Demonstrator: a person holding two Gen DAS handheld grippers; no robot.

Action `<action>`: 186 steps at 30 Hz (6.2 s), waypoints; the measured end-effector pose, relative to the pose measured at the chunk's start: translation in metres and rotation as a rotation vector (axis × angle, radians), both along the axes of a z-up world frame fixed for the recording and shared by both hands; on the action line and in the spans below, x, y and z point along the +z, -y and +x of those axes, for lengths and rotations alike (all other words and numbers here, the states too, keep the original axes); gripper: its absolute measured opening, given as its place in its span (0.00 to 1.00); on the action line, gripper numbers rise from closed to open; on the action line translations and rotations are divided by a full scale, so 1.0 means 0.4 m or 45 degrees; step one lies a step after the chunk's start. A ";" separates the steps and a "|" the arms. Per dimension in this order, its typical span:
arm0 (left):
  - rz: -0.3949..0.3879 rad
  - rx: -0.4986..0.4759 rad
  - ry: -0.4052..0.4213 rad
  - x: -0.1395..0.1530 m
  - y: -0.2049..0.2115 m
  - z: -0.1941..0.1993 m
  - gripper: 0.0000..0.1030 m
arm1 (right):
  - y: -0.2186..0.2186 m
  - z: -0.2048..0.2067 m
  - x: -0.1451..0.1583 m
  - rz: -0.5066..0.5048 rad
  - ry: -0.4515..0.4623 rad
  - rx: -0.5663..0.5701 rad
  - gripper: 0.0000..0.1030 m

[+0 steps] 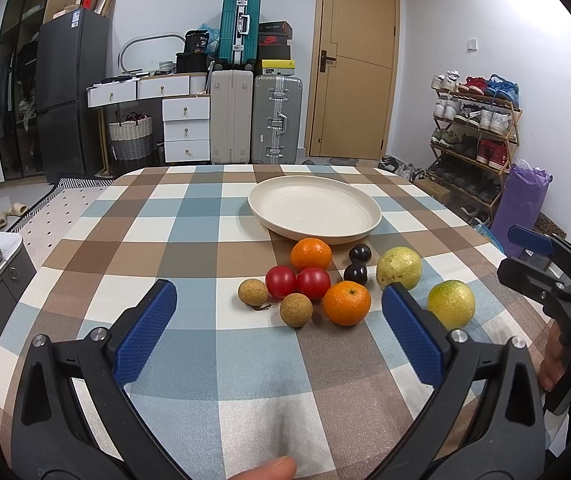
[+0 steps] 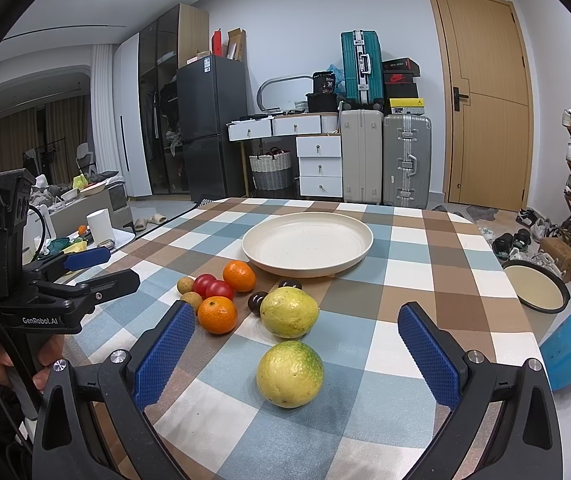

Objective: Organize fruits

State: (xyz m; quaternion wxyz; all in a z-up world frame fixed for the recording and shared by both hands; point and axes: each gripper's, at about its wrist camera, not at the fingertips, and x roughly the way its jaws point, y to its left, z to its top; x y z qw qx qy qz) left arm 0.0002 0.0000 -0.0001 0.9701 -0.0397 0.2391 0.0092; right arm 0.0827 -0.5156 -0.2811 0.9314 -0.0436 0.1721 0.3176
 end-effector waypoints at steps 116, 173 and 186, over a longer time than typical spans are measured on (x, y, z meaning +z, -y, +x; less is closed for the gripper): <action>-0.150 -0.169 -0.491 -0.123 -0.008 0.212 0.24 | -0.054 0.112 -0.098 -0.171 -0.587 0.104 0.68; -0.108 -0.163 -0.141 0.059 -0.050 0.232 0.21 | -0.068 0.226 0.019 0.031 -0.363 0.112 0.47; -0.097 -0.188 -0.163 0.041 -0.022 0.364 0.21 | -0.091 0.351 0.040 0.106 -0.349 0.089 0.47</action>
